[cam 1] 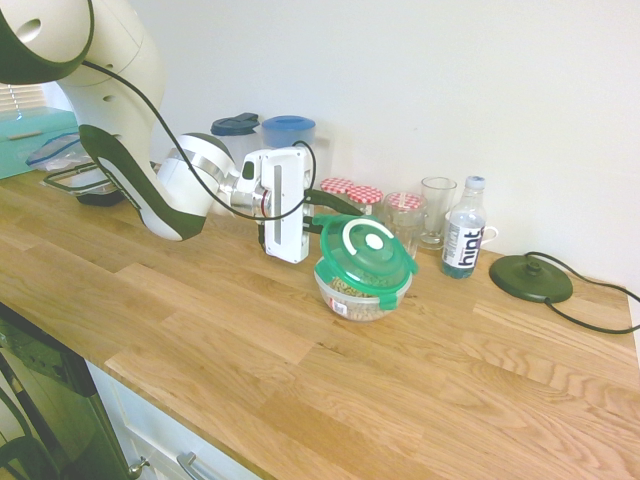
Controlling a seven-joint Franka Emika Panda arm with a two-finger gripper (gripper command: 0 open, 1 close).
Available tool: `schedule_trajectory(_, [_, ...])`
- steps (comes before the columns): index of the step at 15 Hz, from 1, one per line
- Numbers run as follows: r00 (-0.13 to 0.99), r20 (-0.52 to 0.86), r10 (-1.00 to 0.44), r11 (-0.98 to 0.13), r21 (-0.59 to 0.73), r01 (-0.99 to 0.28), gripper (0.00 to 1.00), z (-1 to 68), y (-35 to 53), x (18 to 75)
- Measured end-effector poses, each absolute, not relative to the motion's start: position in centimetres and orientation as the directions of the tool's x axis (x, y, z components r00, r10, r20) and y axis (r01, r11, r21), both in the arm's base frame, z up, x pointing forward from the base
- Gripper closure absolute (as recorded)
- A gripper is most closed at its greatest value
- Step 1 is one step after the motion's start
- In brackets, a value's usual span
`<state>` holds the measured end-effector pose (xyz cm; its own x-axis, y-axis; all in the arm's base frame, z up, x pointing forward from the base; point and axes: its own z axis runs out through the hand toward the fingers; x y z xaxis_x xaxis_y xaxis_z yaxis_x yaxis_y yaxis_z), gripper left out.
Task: Cover the lid of food container
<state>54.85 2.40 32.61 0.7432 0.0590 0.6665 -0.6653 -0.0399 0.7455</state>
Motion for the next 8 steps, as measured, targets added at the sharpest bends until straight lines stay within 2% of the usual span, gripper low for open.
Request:
schedule_trajectory(3, [0.746, 0.664, 0.05, -0.106, 0.746, -0.658, 0.0, 32.1, 3.4, 55.1])
schedule_trajectory(8, [0.741, 0.671, -0.044, -0.239, 0.713, -0.659, 0.0, 33.8, 5.6, 56.5])
